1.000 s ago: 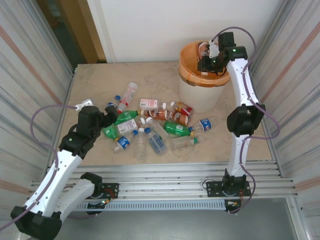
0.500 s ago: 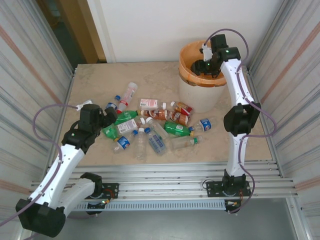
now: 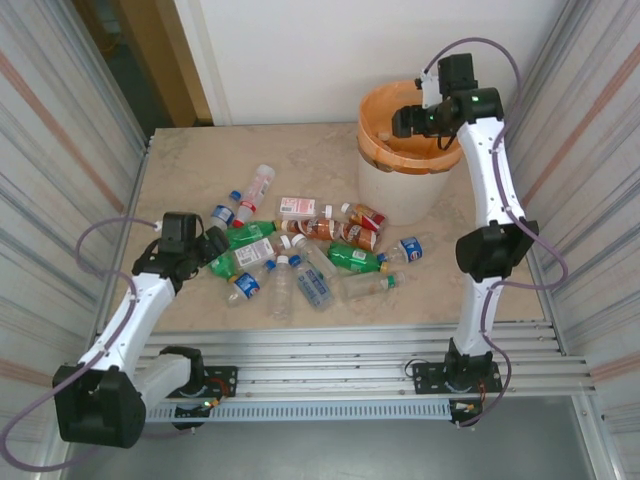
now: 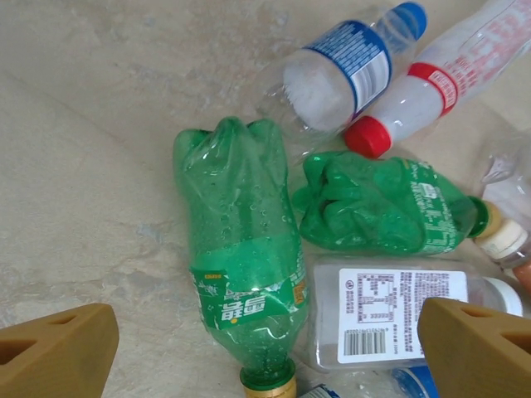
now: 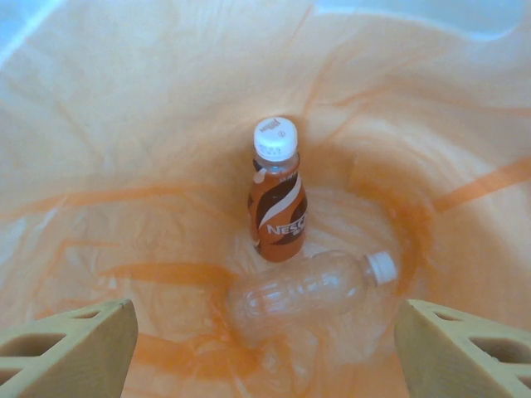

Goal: Put the plastic bottles in the bin

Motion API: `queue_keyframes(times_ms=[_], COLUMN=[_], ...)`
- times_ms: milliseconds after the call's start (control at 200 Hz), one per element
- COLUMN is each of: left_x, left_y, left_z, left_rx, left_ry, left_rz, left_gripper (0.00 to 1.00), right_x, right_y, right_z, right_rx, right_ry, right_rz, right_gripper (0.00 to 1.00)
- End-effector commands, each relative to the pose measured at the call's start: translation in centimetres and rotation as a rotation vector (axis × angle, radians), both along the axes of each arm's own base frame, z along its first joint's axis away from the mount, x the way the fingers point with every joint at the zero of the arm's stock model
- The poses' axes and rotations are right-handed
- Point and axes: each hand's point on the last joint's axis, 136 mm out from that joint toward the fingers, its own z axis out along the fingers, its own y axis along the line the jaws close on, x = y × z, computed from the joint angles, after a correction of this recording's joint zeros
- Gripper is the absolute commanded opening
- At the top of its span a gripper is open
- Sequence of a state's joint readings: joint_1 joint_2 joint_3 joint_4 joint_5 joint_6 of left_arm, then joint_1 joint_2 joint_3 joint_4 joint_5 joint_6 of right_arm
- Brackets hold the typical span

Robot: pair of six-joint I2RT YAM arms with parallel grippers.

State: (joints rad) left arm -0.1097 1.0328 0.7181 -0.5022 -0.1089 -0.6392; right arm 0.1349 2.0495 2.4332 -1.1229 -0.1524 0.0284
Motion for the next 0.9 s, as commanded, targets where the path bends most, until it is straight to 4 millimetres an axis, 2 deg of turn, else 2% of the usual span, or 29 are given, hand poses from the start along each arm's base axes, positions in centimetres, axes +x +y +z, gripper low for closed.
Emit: queue_keyframes(times_ms=[0,200,301,501,776,791,897], left_x=[0.7,1.8,2.3,3.1,3.1,3.1,2.7], left_y=[-0.3,0.3,0.3,0.5,1.3,1.4,1.6], left_z=[-1.0,-3.4,-4.3,-6.2,-8.3,-8.4,-9.2], left_rx=[-0.049,-0.097,-0.104,-0.116,-0.106,-0.106,-0.107], left_ry=[-0.004,0.043,0.068,0.109,0.177,0.179,0.200], left_rz=[-0.017,-0.020,-0.024,-0.029,-0.005,-0.002,0.010], left_gripper=[0.92,0.90,0.88,0.88,0.81,0.81,0.78], right_x=[-1.4,-3.4,-4.6,-7.0,-8.9,-8.9,-9.2], right_y=[-1.2,-1.9,-2.3,-2.5,-1.2,-1.1,-0.1], right_z=[4.9,7.1,7.6,8.2,8.1,6.9,6.7], right_rx=[-0.012,0.006,0.014,0.022,0.015,0.006,0.005], right_ry=[-0.121,-0.191,-0.217,-0.270,-0.287,-0.261,-0.260], right_rz=[-0.036,-0.088,-0.114,-0.150,-0.129,-0.127,-0.106], right_gripper=[0.81,0.91,0.97,0.99,0.98,0.98,0.98])
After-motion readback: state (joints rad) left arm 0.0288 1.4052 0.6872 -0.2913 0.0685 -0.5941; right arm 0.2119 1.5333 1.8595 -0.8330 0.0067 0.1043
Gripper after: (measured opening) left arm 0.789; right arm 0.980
